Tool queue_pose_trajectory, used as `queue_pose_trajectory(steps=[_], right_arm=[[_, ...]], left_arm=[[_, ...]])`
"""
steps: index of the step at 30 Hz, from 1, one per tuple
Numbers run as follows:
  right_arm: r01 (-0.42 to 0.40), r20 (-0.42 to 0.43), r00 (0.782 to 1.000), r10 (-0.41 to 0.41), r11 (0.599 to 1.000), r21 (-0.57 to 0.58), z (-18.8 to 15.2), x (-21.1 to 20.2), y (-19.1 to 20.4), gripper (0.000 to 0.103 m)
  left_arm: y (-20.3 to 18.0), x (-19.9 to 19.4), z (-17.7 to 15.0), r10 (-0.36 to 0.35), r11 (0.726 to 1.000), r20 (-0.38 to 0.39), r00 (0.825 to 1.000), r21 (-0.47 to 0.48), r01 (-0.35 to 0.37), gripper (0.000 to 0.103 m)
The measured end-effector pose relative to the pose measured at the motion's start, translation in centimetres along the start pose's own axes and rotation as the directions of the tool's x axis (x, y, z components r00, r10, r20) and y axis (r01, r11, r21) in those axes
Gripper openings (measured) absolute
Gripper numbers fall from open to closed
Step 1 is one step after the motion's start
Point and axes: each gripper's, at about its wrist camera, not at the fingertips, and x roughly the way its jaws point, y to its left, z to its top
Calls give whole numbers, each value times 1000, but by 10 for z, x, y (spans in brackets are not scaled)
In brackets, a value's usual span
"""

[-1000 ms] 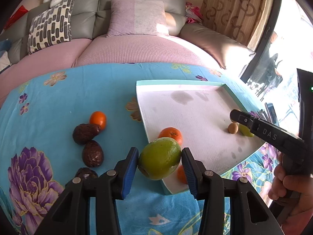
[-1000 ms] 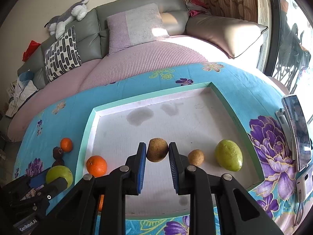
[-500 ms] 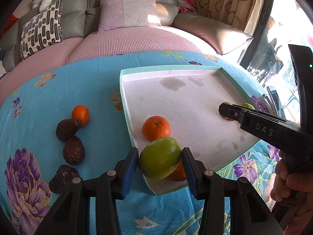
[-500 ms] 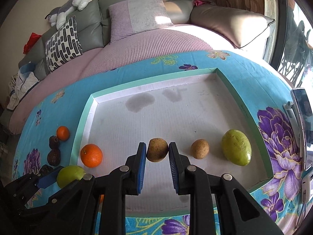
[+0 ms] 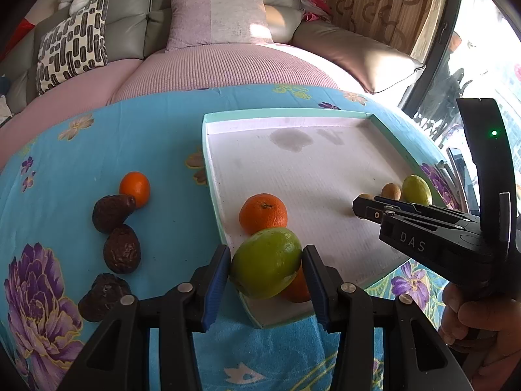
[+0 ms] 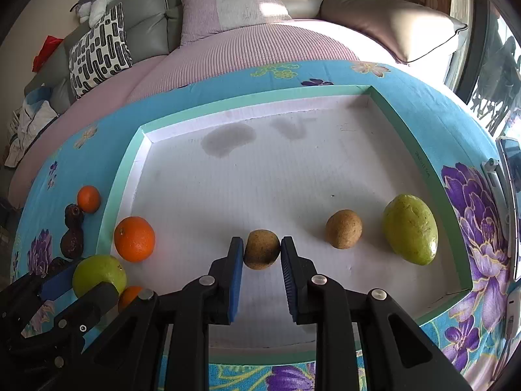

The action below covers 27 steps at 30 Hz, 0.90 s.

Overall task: Organize fruits
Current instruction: 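Carry the kiwi with the right gripper into the tray while the left gripper carries the mango there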

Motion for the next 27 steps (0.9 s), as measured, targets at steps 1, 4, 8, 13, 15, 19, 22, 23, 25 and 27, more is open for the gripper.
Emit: queue_pose_trajectory(steps=[1,4,8,13,15,19,22,23,25,27], right_arm=[[1,-3,1000,-1,1000,-1,0,0,0,25],[4,-3,1000,-4,1000,-6,0,0,1,25],[5,-4,1000,-5,1000,-4,0,1,1,25],[7,-5,1000,-7,1000,-3,0,1,1,25],[15,-5,1000,-15,1000,-2,0,0,1,25],[21,10,1000,-21,1000,11,2,-4,-2,25],[20,39,999,-20,1000,14,4,-12,-3,26],[20,49,999,-20,1000,14,5,-15,-3,27],[20,66,998,-21,1000,13,6,-20,-2,27],[19,77,997,-20,1000,11,7,-23,-1,27]], left_arm=[[1,0,0,-1,1000,-2,1000,-2,1,49],[0,2,-1,7,1000,-10,1000,1,-7,49],[-1,2,0,5,1000,-9,1000,2,-5,49],[-1,1,0,4,1000,-15,1000,3,-4,49],[-1,1,0,1,1000,-17,1000,1,-1,50],[-2,-3,0,-3,1000,-14,1000,5,3,54],[-3,-8,1,-7,1000,-2,1000,9,7,54],[-3,-10,2,-8,1000,2,1000,9,8,55],[-3,-13,3,-10,1000,9,1000,9,10,55],[-2,-15,4,-10,1000,14,1000,7,10,56]])
